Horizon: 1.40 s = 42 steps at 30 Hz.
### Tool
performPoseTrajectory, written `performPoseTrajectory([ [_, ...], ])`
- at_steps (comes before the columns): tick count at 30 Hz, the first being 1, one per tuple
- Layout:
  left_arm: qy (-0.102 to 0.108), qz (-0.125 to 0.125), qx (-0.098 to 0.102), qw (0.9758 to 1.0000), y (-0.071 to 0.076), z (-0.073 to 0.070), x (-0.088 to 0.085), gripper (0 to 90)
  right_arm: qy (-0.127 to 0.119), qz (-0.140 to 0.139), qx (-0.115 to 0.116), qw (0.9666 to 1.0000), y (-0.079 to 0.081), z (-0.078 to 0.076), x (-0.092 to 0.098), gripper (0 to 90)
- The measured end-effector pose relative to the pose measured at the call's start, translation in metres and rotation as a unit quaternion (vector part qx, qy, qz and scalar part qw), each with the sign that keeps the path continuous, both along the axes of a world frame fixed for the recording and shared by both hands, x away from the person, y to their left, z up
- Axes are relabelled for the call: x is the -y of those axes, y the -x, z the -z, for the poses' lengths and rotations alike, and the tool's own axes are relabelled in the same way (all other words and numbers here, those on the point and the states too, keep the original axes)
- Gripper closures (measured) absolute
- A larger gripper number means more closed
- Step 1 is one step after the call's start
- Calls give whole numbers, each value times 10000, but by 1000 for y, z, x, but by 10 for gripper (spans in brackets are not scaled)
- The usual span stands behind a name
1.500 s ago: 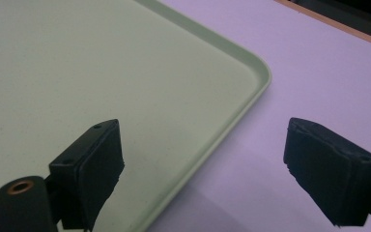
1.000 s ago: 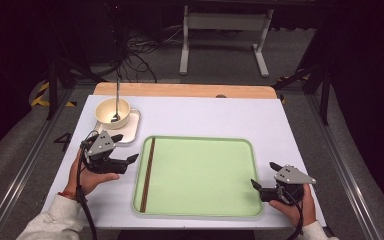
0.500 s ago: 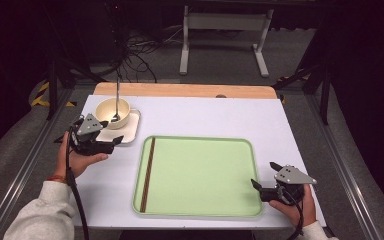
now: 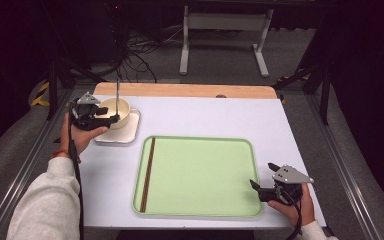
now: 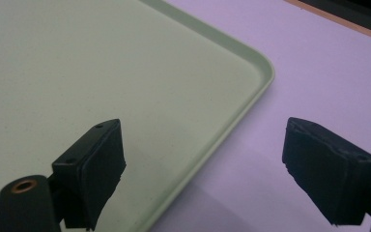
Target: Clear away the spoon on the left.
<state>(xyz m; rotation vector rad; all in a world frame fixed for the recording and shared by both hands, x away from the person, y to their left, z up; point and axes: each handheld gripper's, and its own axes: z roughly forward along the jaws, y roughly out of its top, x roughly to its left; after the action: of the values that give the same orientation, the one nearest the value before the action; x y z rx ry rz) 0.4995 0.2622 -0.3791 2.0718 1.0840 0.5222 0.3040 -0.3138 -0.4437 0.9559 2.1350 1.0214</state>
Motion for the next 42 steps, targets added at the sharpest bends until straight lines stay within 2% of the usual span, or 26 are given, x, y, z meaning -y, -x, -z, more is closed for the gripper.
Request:
performPoseTrajectory([
  [5,34,-192,-235,9995,-23,4,1,431,31,-48,-2,10000,2,0,0,150],
  [11,-169,-369,-558,9976,-45,19,1,440,-4,28,-19,10000,4,1,5,149],
  [15,-245,-409,-583,9972,-53,25,1,444,-17,97,-5,10000,11,0,8,149],
  [18,-247,-455,-676,9964,-59,28,0,456,-40,137,7,9999,14,0,10,149],
  [19,-314,-521,-702,9957,-62,29,0,456,-34,165,27,9999,15,-1,11,149],
  [21,-362,-548,-722,9952,-66,29,1,496,-97,250,28,9996,19,-1,15,149],
  [25,-720,-444,-756,9935,-72,35,9,568,-74,328,-5,9994,23,0,19,152],
  [29,-797,-433,-749,9931,-74,38,13,667,-72,374,-29,9993,25,2,22,152],
  [32,-676,-463,-713,9941,-74,38,11,787,-105,396,-31,9992,26,1,23,152],
  [34,-452,-458,-670,9957,-72,36,7,871,-126,388,-34,9992,26,1,22,152],
  [35,-413,-475,-645,9959,-71,35,6,870,-119,375,-37,9992,26,1,22,152],
  [38,-103,-423,-550,9975,-67,30,1,897,-86,339,-45,9994,26,2,20,152],
  [42,-56,-341,-509,9981,-64,27,-1,899,-76,334,-38,9994,26,2,21,149],
])
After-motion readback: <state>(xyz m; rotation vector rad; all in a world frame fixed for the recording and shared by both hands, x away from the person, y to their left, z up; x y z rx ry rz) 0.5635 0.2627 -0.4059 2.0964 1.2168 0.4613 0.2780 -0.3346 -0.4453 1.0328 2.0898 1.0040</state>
